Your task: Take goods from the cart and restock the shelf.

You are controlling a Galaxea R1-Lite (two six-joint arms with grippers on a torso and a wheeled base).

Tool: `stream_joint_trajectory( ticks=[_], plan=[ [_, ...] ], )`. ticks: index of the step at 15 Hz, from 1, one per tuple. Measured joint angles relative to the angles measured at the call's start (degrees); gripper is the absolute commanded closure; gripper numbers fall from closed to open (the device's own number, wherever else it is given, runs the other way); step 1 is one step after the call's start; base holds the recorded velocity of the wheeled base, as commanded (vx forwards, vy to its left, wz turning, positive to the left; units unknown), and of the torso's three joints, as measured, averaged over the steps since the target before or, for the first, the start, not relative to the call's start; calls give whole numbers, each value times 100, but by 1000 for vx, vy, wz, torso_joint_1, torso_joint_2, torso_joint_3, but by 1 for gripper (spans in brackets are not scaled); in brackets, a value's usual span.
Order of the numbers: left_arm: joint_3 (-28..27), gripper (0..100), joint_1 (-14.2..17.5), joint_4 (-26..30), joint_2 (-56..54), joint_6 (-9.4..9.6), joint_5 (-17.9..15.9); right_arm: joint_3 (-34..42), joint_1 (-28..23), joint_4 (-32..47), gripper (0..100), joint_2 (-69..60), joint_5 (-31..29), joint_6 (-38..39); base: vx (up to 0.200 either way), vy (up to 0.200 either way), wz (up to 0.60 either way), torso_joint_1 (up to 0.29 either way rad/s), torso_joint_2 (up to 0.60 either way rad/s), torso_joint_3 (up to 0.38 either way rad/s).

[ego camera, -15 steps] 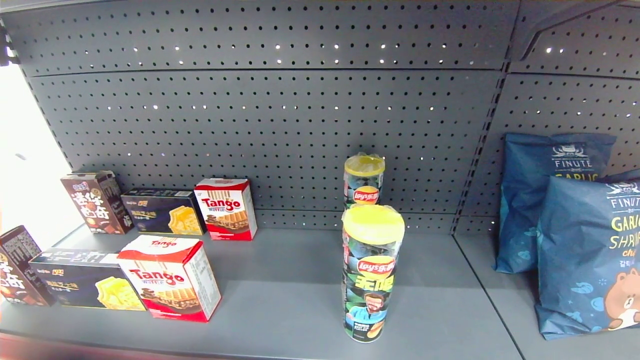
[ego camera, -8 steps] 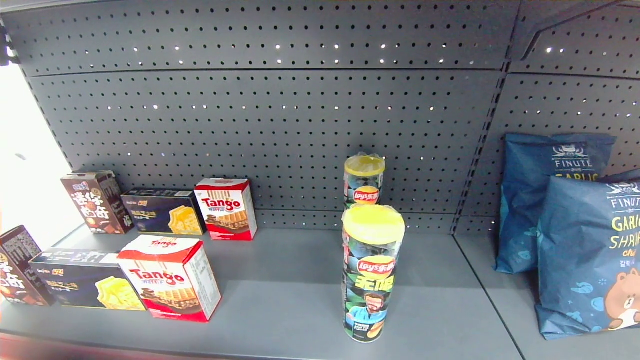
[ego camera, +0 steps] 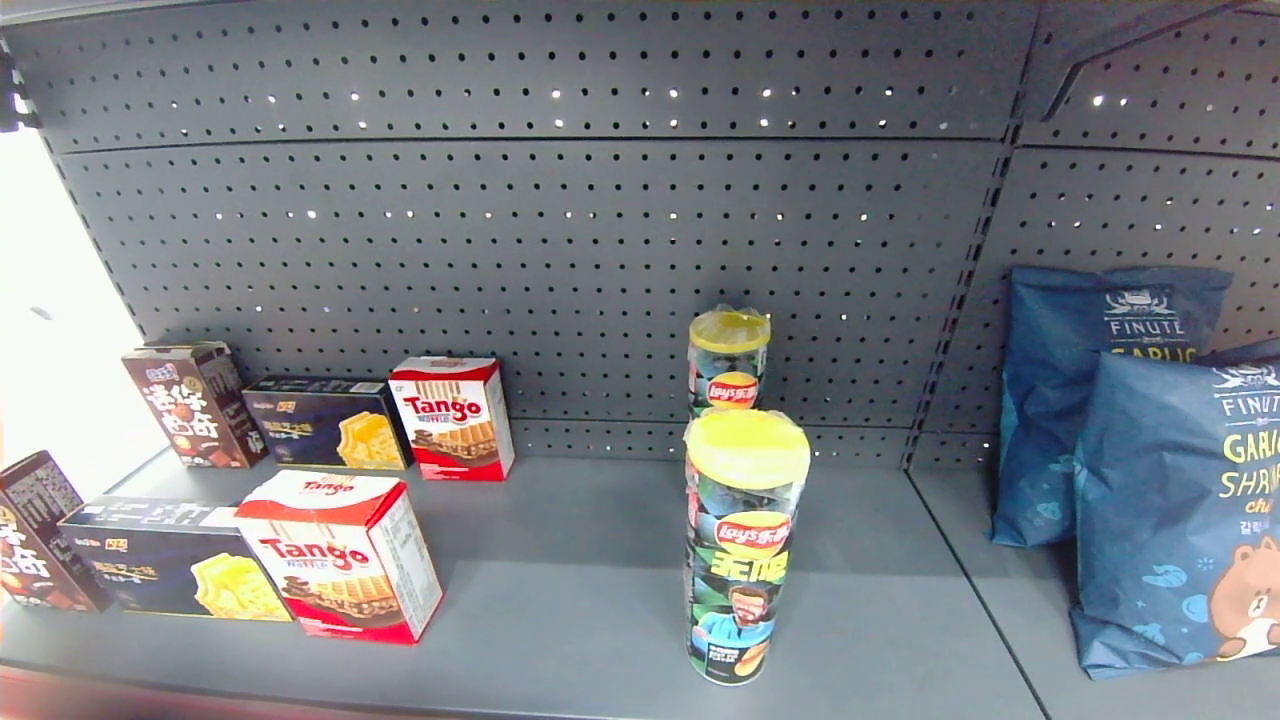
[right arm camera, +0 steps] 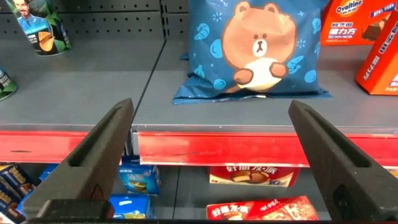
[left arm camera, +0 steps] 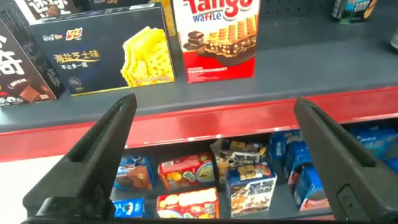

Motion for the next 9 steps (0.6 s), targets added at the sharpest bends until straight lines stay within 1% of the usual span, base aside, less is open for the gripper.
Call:
stream_joint_trajectory(
  ticks=[5,6,8,9],
  plan=[
    [1,0,0,2,-61,0,-50,0,0,0,0,-2,0,-5,0,0,0,0,0,0],
    [1,0,0,2,-61,-18,-50,0,0,0,0,-2,9,-32,-200,0,0,2,7,2],
    [1,0,0,4,-61,-79,-23,0,0,2,0,-2,137,-127,0,0,0,0,0,0],
    [1,0,0,4,-61,-79,-23,0,0,7,0,-2,141,-129,0,0,0,0,0,0]
  ],
)
